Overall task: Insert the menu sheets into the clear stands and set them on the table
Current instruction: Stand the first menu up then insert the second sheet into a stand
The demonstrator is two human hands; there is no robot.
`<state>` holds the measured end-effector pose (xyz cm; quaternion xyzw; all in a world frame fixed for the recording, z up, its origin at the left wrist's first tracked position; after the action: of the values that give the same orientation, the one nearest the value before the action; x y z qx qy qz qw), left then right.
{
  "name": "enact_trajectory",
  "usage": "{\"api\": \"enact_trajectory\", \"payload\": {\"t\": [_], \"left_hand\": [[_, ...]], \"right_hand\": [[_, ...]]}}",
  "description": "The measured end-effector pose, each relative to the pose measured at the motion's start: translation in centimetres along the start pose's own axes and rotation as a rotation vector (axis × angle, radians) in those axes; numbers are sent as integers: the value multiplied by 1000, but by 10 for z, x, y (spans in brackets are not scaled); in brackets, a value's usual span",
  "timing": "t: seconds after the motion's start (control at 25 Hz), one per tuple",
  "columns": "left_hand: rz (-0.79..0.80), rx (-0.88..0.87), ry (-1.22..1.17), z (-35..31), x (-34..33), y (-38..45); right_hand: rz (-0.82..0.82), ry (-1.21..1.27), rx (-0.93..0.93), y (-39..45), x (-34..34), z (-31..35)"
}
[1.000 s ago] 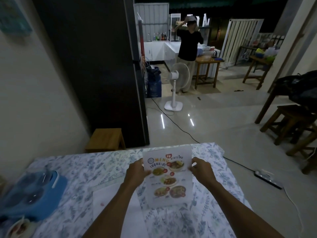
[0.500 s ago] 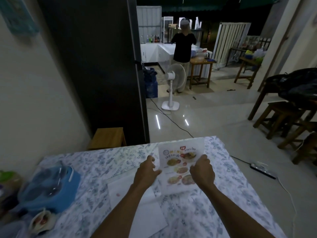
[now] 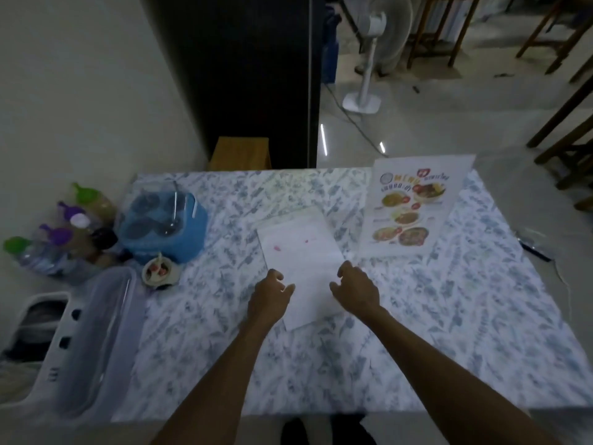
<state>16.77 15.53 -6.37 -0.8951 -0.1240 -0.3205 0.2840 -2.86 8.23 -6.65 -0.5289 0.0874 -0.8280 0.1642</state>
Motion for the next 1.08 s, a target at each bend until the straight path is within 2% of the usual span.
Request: {"api": "enact_trajectory", "payload": {"t": [0.28,0.4,0.52,0.64,0.76,0.88,1.08], "left_hand": [[6,152,-46,30,-29,5],[-26,199,-154,33,-20,10],[-159,222,-238,29,12,7],[-313,88,-242,12,50,-8],[-308,-105,-363,-3,81,-30],[-302,-203,-386,-16,100,-50],[-469,-302,-352,-47,121,-33]], "right_hand": [[-98,-130,-112,17,-39,-17],[-69,23,-188,20,-28,-18],[-64,203,-126,19,9,-18],[-102,490,-89,10,59,-14],[-48,762,8,-7,102,-6],[-84,801,108,-25,126,3],[-366,627,183,-14,134,33]]}}
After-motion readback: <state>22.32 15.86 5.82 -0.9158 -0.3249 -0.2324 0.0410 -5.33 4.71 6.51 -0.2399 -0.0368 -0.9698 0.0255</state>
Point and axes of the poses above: each hand's wrist, its own y-axis towards the middle knuckle, its own x-axis out of the back of the hand, z = x × y, the point moved 4 cm from there along y, towards the middle knuckle, and after that the axes turned 2 degrees about x, right-handed, at the moved point
